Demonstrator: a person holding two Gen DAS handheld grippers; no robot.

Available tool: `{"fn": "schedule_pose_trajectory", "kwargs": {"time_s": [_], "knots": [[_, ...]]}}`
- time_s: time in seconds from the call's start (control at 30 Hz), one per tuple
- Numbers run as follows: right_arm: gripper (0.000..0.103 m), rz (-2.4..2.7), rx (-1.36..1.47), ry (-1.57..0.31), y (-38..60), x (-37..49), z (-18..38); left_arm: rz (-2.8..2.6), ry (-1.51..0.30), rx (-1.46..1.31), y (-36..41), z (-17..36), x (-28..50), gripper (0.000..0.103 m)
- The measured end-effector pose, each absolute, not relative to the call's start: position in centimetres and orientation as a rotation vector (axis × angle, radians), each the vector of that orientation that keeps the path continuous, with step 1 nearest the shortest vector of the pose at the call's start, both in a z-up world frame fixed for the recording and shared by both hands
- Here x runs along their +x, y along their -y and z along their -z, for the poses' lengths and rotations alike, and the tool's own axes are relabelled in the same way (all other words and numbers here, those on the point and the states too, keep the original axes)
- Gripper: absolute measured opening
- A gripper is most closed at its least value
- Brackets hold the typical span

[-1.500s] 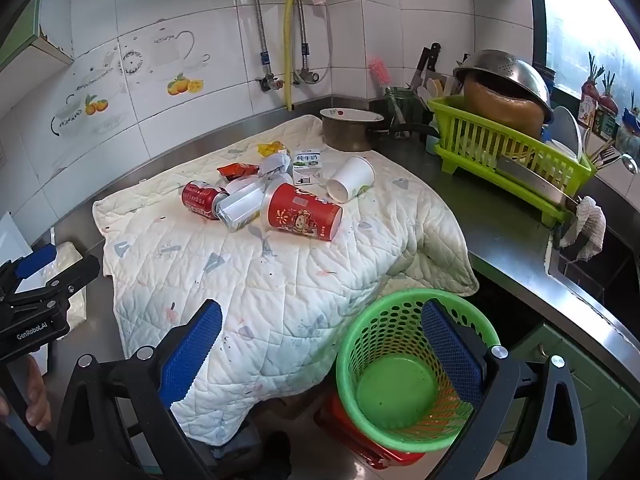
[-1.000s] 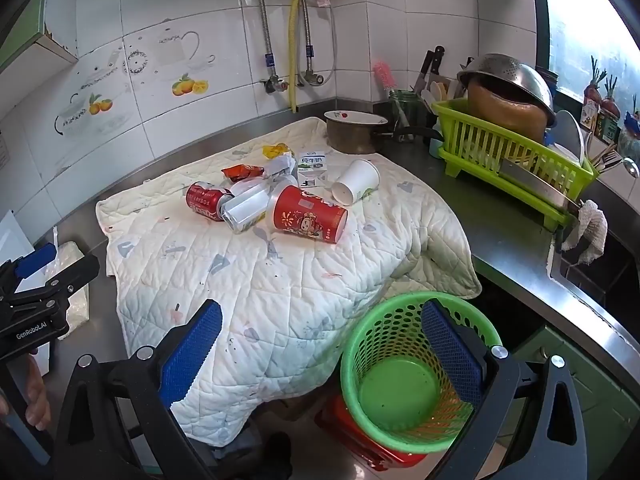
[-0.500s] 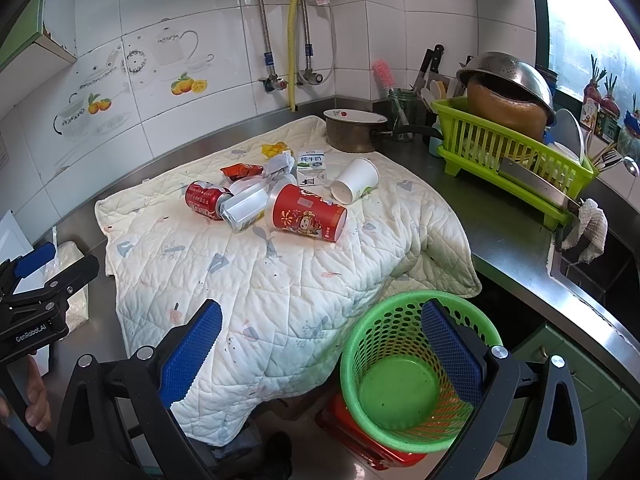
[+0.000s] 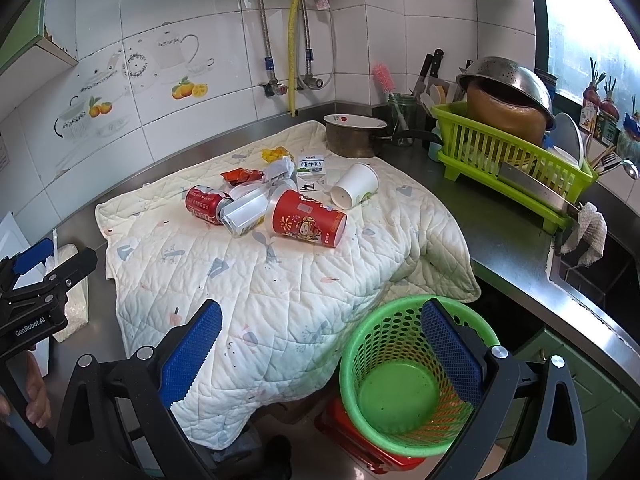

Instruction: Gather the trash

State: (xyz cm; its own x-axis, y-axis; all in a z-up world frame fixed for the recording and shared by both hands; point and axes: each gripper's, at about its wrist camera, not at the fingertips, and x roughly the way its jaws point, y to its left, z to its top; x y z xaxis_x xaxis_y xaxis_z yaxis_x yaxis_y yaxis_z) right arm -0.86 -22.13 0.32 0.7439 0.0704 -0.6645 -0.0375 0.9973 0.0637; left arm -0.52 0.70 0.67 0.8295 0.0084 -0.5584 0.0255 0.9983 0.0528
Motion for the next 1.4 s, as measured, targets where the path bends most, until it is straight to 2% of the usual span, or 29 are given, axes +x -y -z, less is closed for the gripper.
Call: {"fn": "schedule_pose_trajectory", "kwargs": {"time_s": [1.4], "knots": [[0.097,-0.077,0.049,-0.735,21.8,1.0,0.3,-0.003,-0.599,0.052,-1.6,-0.8,1.6,0.098]]}}
